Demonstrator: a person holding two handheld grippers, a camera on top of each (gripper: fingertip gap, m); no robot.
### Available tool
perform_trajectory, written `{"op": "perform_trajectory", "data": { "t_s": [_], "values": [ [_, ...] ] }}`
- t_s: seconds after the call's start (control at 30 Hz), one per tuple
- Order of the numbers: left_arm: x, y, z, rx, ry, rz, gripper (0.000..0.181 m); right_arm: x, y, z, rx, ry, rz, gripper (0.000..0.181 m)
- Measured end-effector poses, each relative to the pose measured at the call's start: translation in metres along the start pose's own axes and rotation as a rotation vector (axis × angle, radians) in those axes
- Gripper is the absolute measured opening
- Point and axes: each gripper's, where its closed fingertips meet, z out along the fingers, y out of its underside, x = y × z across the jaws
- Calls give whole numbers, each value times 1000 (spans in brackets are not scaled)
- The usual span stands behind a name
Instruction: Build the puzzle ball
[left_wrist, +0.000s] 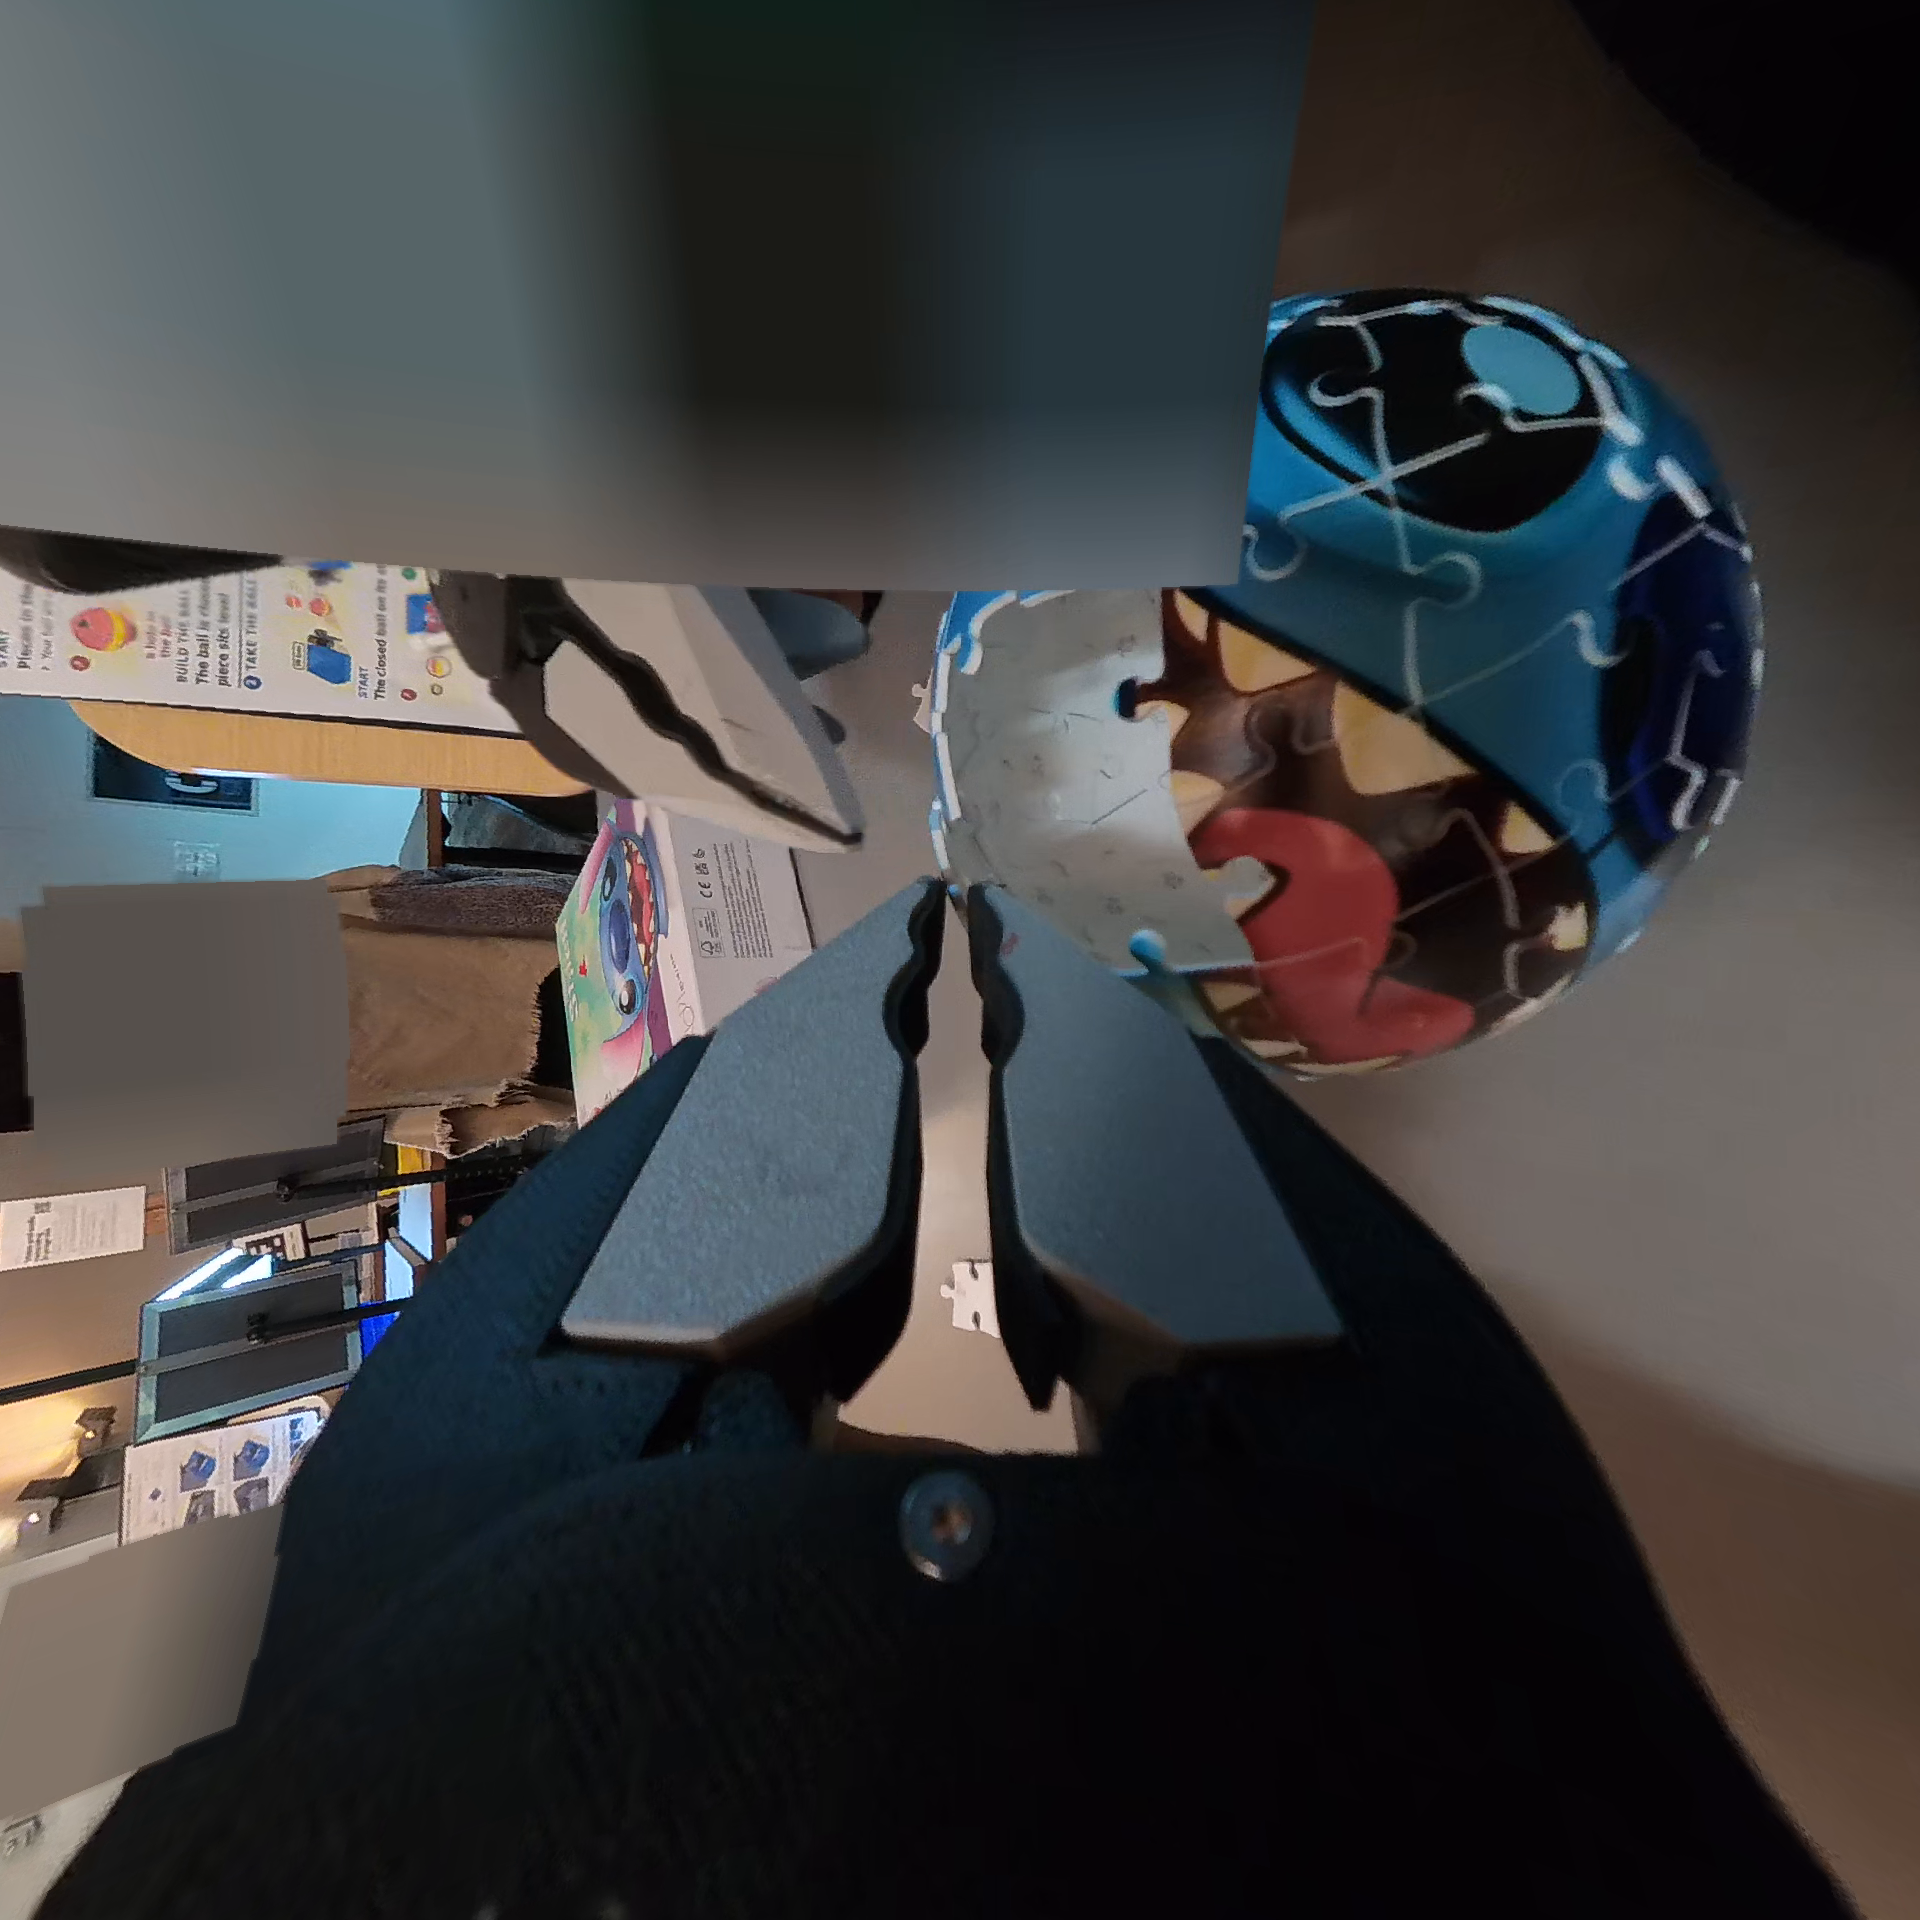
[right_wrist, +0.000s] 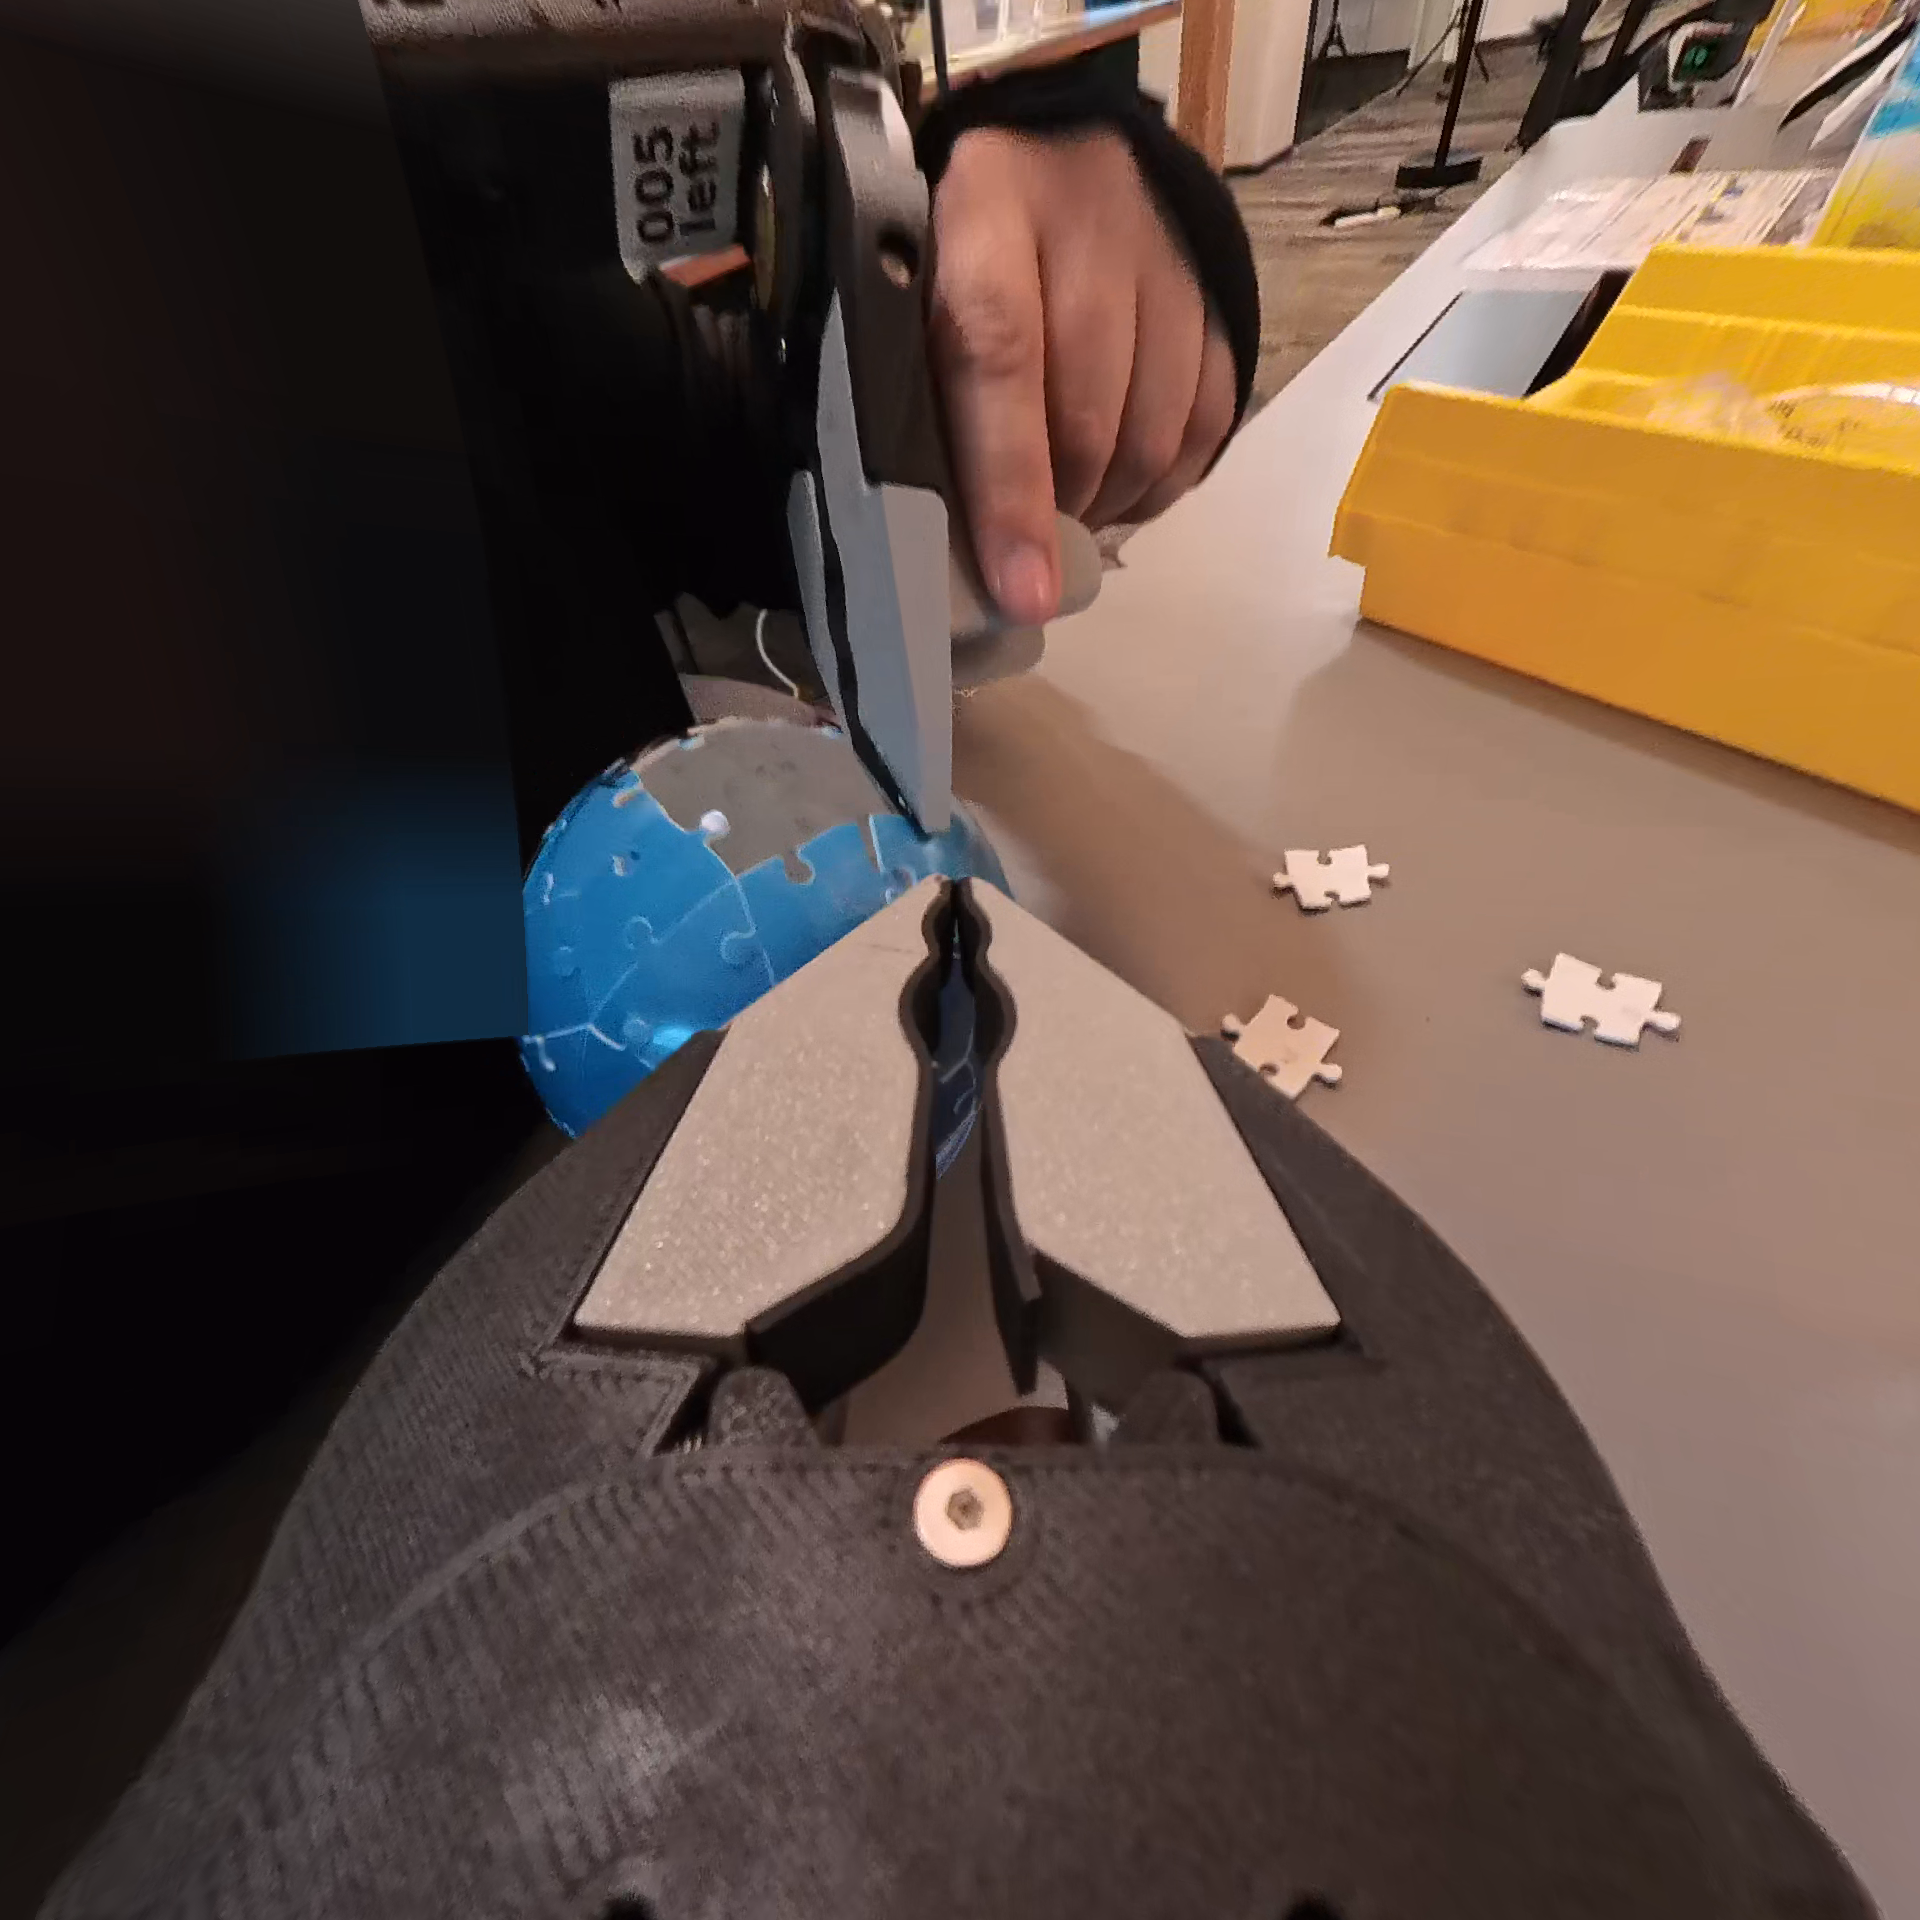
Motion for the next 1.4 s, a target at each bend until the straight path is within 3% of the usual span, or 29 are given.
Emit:
{"op": "perform_trajectory", "data": {
  "t_s": [0.27,0.67,0.9,0.97,1.1,1.4],
  "values": [
    [0,4,-5,-20,-15,-15,5,0,9,16,-73,-29,-22,0],
    [-1,-3,-15,78,-5,-111,13,-3,7,15,-59,-89,-1,0],
    [-7,13,-45,150,-55,-319,20,3,5,6,-51,-51,-3,0],
    [-5,16,-57,229,-26,-434,25,5,2,-3,-35,-43,23,9],
    [10,22,-65,384,135,-713,69,-12,-5,-24,21,-82,149,46],
    [44,21,-37,477,292,-831,87,-51,19,-29,64,247,334,104]
  ]
}}
